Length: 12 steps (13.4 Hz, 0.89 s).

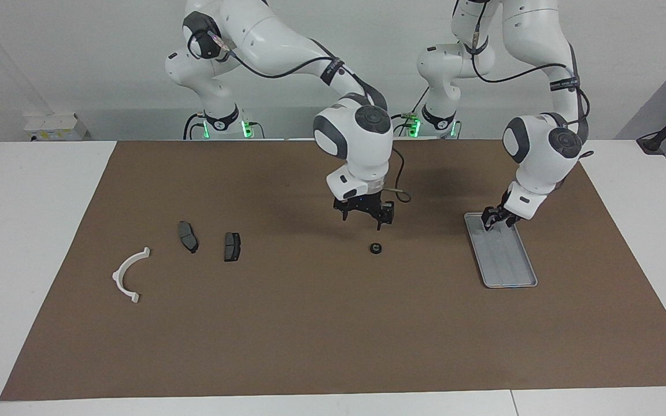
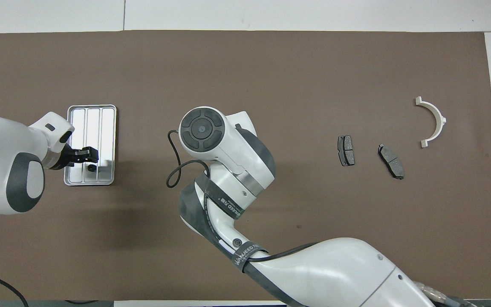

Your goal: Place bearing gear from tray to pile

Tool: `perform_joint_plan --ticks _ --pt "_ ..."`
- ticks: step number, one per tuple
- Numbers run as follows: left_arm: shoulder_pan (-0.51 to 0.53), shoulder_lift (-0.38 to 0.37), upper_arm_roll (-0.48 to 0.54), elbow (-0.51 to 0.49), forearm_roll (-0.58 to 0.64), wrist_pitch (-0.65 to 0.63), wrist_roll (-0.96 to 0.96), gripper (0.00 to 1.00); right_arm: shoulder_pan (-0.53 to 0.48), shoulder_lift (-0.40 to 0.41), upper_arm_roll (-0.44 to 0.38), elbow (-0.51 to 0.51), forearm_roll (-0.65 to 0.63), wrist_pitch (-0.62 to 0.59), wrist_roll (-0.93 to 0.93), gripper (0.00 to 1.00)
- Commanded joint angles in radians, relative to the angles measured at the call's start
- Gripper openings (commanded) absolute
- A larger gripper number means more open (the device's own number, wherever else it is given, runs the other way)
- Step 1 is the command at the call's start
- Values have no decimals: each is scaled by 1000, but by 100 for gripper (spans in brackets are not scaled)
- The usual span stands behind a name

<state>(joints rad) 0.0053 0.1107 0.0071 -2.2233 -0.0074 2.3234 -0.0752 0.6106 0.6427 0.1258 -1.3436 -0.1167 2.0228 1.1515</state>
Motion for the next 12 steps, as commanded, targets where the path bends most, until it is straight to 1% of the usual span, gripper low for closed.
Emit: perform_joint_plan --ticks 1,3,6,8,11,12 --pt "-4 -11 2 -55 -13 60 -11 69 18 119 -9 170 -21 -47 19 100" --pt "-4 -14 2 -59 -13 56 -14 69 20 155 -11 210 -29 -62 19 100" --pt "-5 -17 2 -73 -13 59 -21 67 44 221 -20 260 -46 -55 20 100" --pt "-7 -16 2 -73 -13 62 -23 67 60 239 -23 262 -49 -53 20 100" --pt "-19 -9 2 -84 -13 88 -35 67 67 242 -26 258 -49 -50 20 100" --pt "-21 -9 2 -87 -13 90 -38 65 67 244 -25 256 -49 -47 20 100"
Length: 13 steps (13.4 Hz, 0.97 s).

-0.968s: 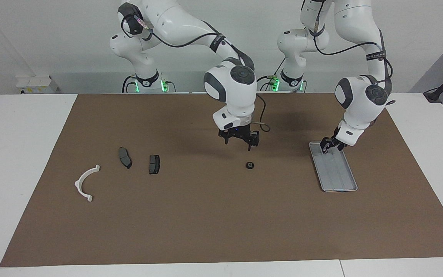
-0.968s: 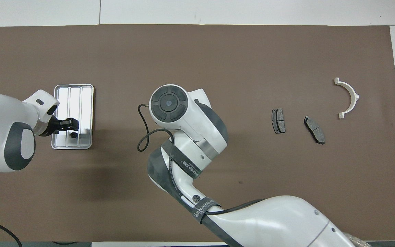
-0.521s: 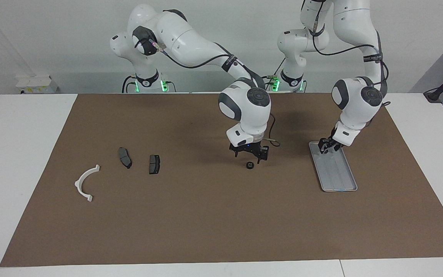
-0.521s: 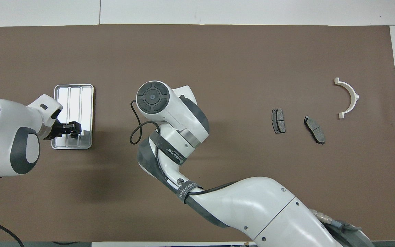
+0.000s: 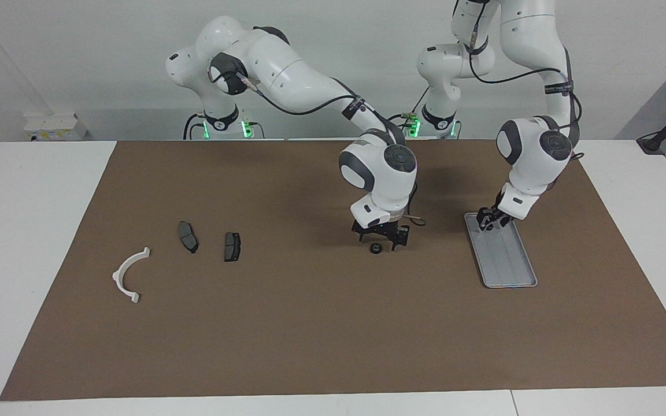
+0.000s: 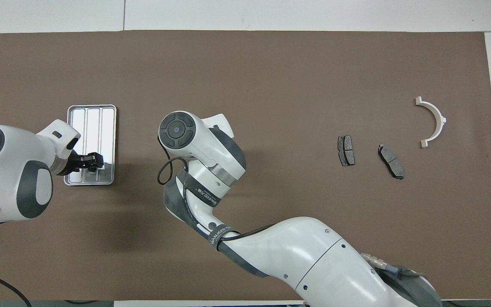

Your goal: Place bearing gear from tray to pile

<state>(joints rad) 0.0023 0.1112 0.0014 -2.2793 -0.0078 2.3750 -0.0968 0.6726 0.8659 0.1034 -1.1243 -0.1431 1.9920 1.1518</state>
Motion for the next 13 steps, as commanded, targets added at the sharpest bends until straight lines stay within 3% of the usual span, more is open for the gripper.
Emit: perform_joint_plan --ticks 1,4,13 --pt "-18 -10 8 -32 -12 38 -17 64 5 21 -2 37 -23 -18 20 100" --pt "-16 -10 8 -32 -12 36 -15 62 -1 21 -2 29 -18 8 22 95" --pt "-16 10 8 -32 -12 64 -14 61 -14 10 -1 -11 -4 45 23 93"
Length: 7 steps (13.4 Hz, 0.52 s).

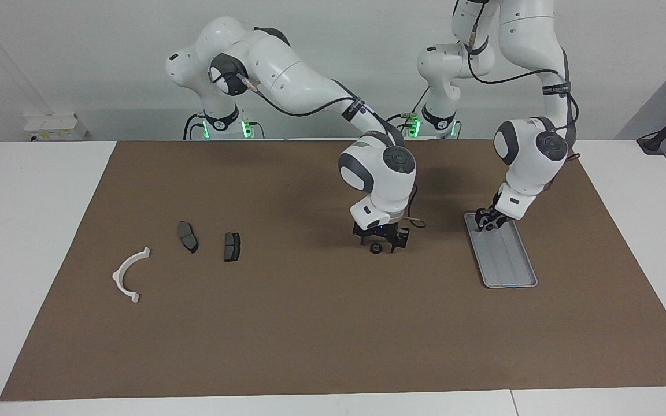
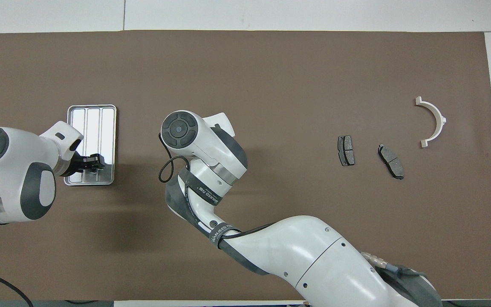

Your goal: Place bearing gear from tray to pile

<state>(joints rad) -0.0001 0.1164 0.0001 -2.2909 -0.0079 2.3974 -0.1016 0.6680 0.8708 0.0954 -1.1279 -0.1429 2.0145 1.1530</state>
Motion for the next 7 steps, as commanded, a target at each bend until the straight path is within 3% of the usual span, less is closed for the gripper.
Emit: perform_joint_plan --ticks 1,2,4,5,6,7 --pt "-14 8 9 -21 -12 42 -9 61 -10 5 7 -9 -3 23 22 91" --pt "-14 6 9 -21 -12 39 -7 57 -10 4 9 -12 -3 23 22 86" --pt "-12 6 9 -18 -12 31 -6 22 -10 4 9 -12 -1 23 22 77" --pt "-12 6 9 -19 -12 28 -4 12 -10 4 9 -12 -1 24 22 70" --pt "-12 6 9 -19 -12 22 -3 6 -10 4 9 -13 -1 32 22 59" --pt "-12 5 9 -18 -12 14 -3 1 -11 4 10 -21 0 39 22 41"
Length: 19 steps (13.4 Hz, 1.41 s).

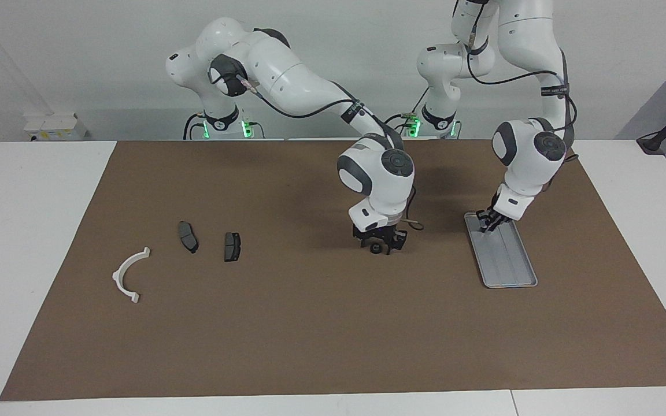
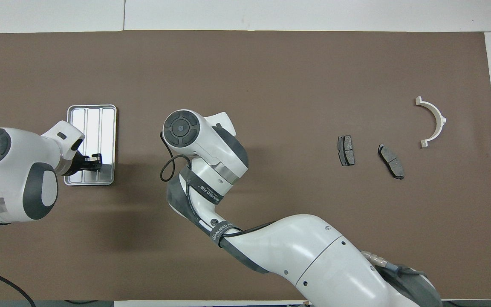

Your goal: Place bearing gear from tray to pile

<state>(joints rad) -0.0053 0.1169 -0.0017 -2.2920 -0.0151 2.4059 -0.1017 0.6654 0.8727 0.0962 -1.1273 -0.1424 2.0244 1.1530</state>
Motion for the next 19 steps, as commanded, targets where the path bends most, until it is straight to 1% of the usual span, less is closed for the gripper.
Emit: perform_joint_plan --ticks 1,2,5,6,8,10,11,12,13,15,16,17,18,19 --pt "-5 4 11 -9 -5 -8 -9 0 -10 2 10 -23 0 33 20 22" --pt "-8 6 11 8 -5 -23 -12 0 -15 2 10 -23 -2 31 19 0" --pt "-12 10 5 116 -9 -124 -67 0 -29 2 11 -14 -5 13 14 0" --pt "-28 13 3 152 -9 -158 -88 0 -39 -9 13 -9 -8 -13 -1 0" --pt "-45 23 5 175 -13 -168 -121 0 -108 -84 17 12 -5 -108 -135 0" --pt "-47 24 5 180 -19 -168 -127 0 -212 -171 29 12 13 -197 -360 0" --pt "-64 32 0 206 -22 -180 -145 0 -268 -208 31 11 26 -235 -489 0" --pt "-126 46 5 247 -22 -207 -220 0 -314 -234 30 9 35 -262 -615 0" --pt "-193 58 6 279 -22 -206 -350 0 -358 -253 28 7 32 -286 -738 0" --pt "-315 107 6 368 -22 -217 -540 0 -464 -262 27 3 21 -297 -978 0" --pt "-384 157 8 422 -22 -218 -643 0 -522 -262 28 -12 23 -277 -1086 0" --pt "-448 232 11 500 -19 -220 -736 0 -568 -268 28 -47 26 -232 -1174 0" --pt "-499 297 11 576 -19 -221 -807 0 -598 -287 28 -99 26 -193 -1211 0" --pt "-525 329 11 603 -19 -211 -841 0 -631 -303 28 -171 27 -120 -1240 0"
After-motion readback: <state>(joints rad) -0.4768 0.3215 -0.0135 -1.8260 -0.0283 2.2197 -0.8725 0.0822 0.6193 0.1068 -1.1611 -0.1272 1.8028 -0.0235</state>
